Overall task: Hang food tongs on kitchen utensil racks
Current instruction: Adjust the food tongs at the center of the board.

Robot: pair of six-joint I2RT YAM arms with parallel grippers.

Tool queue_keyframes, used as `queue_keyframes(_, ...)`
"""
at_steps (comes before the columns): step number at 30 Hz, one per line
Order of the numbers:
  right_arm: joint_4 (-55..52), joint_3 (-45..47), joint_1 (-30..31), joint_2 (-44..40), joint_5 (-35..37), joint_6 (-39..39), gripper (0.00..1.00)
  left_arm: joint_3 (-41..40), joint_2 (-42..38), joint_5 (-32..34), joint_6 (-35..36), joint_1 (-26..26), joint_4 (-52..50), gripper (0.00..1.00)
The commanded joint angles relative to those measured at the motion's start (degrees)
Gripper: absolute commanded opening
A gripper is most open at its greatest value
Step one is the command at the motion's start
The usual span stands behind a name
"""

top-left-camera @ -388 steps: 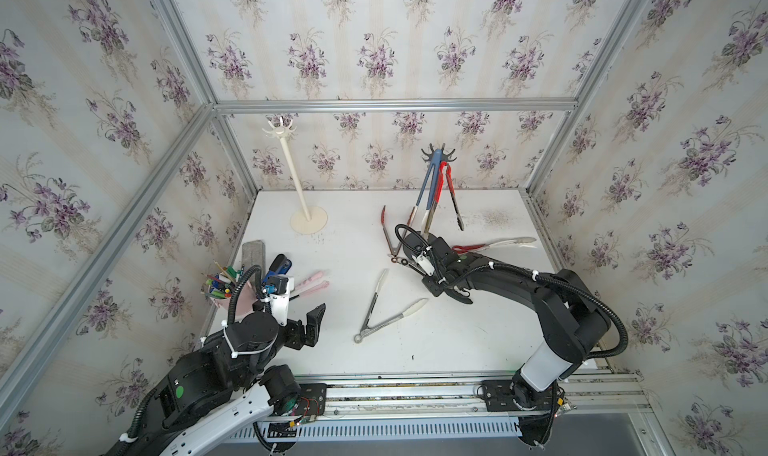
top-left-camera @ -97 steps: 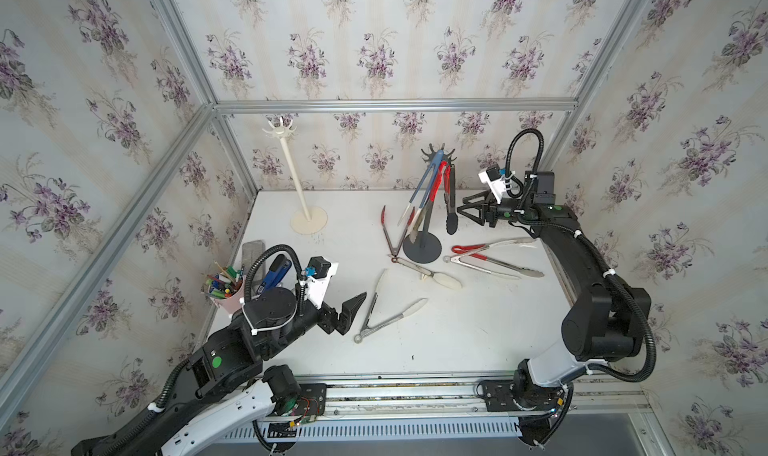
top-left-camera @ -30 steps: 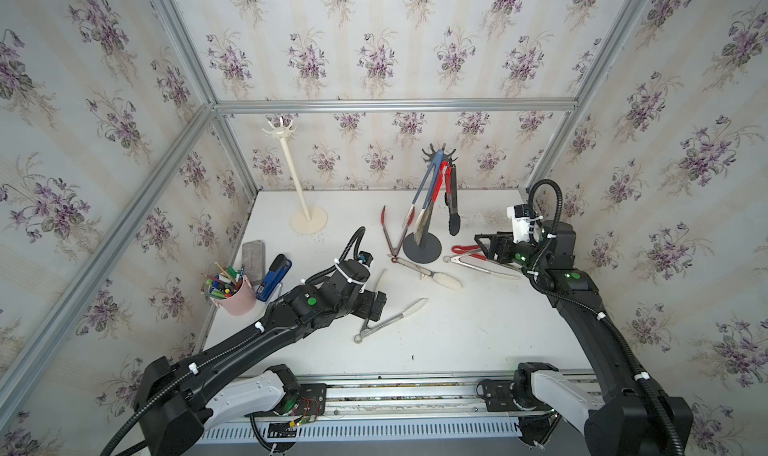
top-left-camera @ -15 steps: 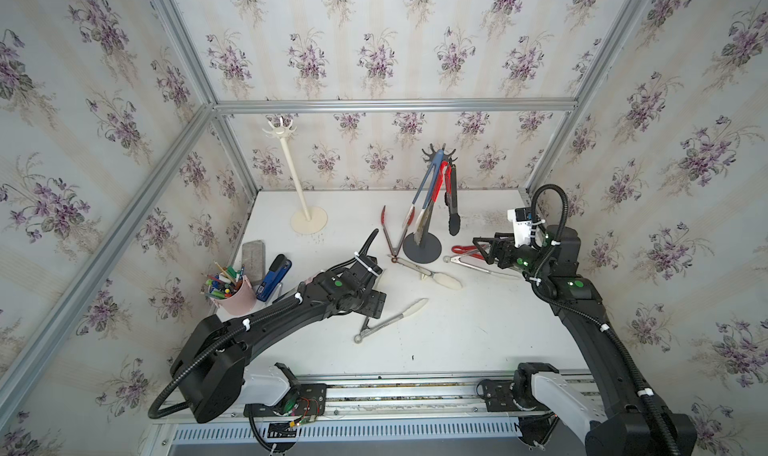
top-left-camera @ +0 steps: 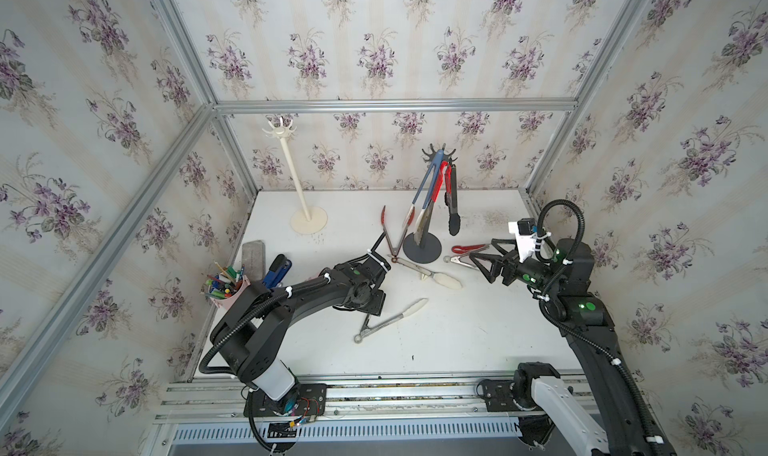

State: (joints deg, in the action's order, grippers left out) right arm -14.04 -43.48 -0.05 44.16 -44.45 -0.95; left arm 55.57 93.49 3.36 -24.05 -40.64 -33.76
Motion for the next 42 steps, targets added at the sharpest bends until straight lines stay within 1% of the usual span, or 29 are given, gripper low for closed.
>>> queue_keyframes(1,-2.28,0.35,0.05,-1.73,-2.96,1.75,1.0,1.0,2.2,-0.72,-0.68,0.27,-0.3,0.64)
queue_keyframes(3,-3.73,0.37,0.05,-2.7,-3.69,2.56,1.0,1.53,3.52,-1.3,-0.74,0.67,-0.26,0.63)
queue_keyframes(7,-5.5,0.11,0.05,-4.04,-4.02,3.15,1.0,2.69,5.22,-1.55,-0.7,0.99,-0.26,0.56)
queue_keyframes(8,-5.64,0.11,0.05,-4.17,-4.26,3.24,1.0,2.86,5.48,-1.74,-0.96,1.15,-0.26,0.48)
queue_keyframes(12,-5.65,0.36,0.05,-4.52,-4.86,3.15,1.0,3.57,6.92,-3.14,-1.73,1.83,-0.47,0.28)
queue_keyframes(14,-5.56,0.4,0.05,-4.35,-4.95,3.1,1.0,3.84,7.37,-3.52,-2.03,1.95,-0.8,0.2)
queue_keyframes(17,-5.0,0.3,0.05,-4.09,-5.13,2.85,1.0,3.94,7.47,-3.79,-2.73,2.2,-1.09,0.14)
queue_keyframes(22,-3.51,0.57,0.05,-3.64,-5.3,2.04,1.0,3.5,6.42,-5.34,-5.02,2.97,-1.4,0.07)
queue_keyframes(25,-3.01,0.66,0.05,-3.09,-5.54,1.83,1.0,2.91,5.12,-6.17,-7.77,3.76,-1.64,0.03)
queue_keyframes(30,-2.4,0.76,0.14,-2.29,-5.4,1.9,1.0,0.54,1.67,-5.99,-15.89,5.0,-1.93,0.01)
queue_keyframes(37,-2.05,0.79,0.48,-1.01,-5.6,3.21,1.0,-1.54,-0.95,-7.3,-26.43,6.18,0.35,0.0)
queue_keyframes(42,-0.91,1.03,1.02,-0.89,-5.89,3.24,1.0,-3.94,-3.69,-7.84,-36.55,7.11,3.83,0.0)
